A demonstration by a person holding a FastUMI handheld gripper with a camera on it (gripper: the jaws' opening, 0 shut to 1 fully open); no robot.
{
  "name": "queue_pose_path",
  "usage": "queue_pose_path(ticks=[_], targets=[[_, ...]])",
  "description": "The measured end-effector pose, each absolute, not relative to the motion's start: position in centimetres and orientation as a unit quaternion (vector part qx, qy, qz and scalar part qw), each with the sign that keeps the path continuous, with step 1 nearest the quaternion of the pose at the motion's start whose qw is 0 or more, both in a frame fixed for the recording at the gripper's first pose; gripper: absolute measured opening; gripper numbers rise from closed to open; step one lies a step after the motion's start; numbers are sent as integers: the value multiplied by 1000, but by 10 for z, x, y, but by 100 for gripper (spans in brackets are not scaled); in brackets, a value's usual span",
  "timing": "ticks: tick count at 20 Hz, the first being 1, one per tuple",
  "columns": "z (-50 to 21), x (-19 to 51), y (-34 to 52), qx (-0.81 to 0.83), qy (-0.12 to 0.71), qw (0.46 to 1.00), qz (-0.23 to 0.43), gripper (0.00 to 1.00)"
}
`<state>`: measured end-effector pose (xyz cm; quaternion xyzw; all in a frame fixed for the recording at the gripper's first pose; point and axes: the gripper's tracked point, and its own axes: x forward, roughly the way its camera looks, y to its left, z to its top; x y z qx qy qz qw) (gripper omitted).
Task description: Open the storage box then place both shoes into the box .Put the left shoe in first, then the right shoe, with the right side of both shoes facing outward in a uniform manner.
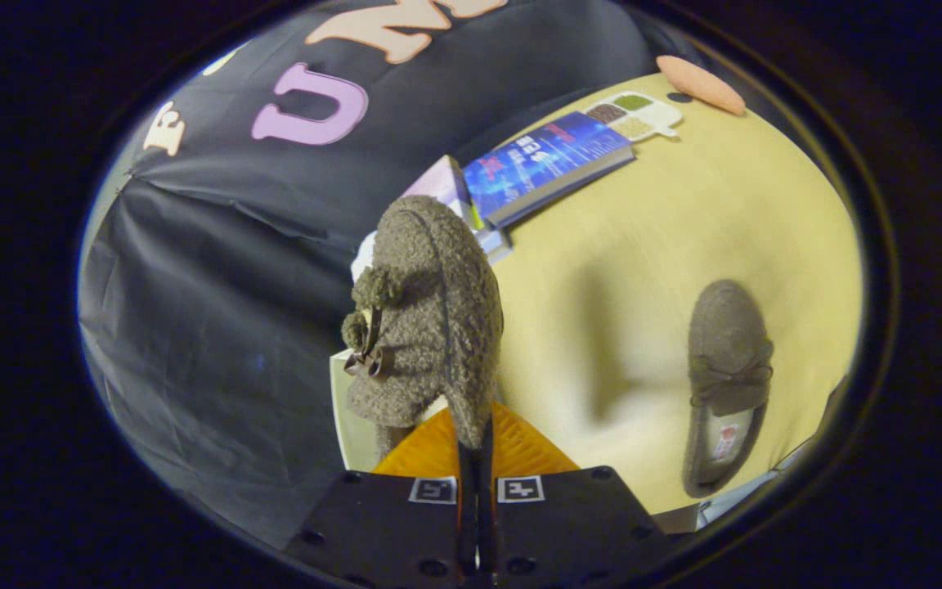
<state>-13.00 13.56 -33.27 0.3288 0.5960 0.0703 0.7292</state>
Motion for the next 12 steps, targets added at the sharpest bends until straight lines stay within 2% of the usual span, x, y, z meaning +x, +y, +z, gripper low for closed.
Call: queue_pose_path(ticks=[6,12], targets=[[-296,-116,203,321,578,738,132,5],[-310,-134,275,296,605,719,171,5]])
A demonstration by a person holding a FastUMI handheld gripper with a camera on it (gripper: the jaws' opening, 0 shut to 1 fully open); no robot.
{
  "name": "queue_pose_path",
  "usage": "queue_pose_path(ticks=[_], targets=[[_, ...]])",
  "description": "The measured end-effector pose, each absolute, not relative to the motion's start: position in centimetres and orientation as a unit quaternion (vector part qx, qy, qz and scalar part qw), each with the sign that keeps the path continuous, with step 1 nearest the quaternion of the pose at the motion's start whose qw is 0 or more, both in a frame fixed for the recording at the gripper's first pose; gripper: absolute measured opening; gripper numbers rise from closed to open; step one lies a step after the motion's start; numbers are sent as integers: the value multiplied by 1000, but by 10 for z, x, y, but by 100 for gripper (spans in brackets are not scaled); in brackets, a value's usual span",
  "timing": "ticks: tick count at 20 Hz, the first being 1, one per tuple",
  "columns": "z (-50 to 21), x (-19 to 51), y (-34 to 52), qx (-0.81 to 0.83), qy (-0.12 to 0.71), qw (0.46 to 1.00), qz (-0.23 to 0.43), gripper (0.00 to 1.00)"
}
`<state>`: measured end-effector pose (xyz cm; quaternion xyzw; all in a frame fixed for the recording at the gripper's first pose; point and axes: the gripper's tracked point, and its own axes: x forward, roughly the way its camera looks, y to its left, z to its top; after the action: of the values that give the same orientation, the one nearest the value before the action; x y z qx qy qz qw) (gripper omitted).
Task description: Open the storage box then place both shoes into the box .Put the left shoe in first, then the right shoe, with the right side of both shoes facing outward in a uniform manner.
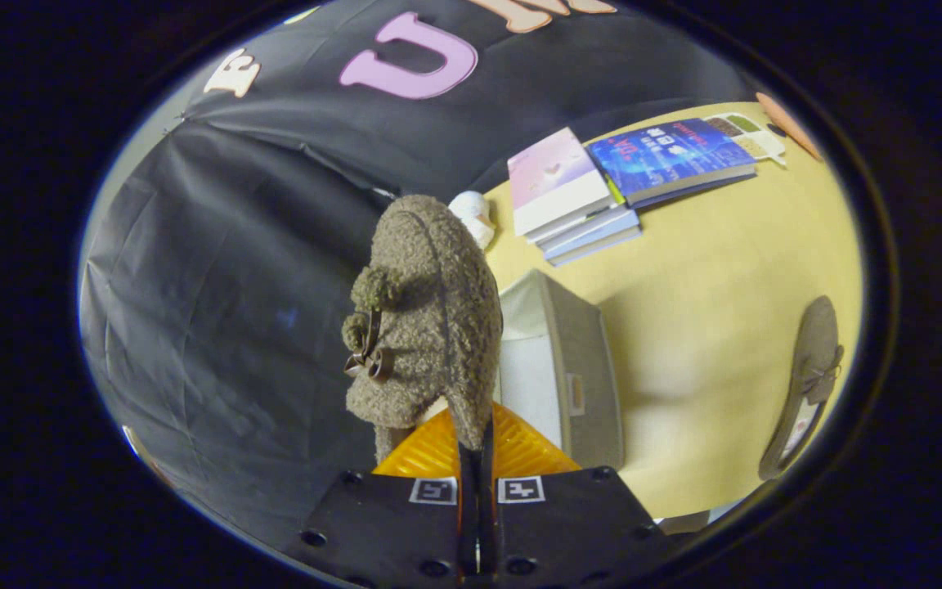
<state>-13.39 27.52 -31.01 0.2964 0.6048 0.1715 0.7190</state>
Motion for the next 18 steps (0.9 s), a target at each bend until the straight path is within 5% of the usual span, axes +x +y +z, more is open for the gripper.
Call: queue_pose_path(ticks=[18], targets=[[-427,-194,349,166,706,673,148,5]])
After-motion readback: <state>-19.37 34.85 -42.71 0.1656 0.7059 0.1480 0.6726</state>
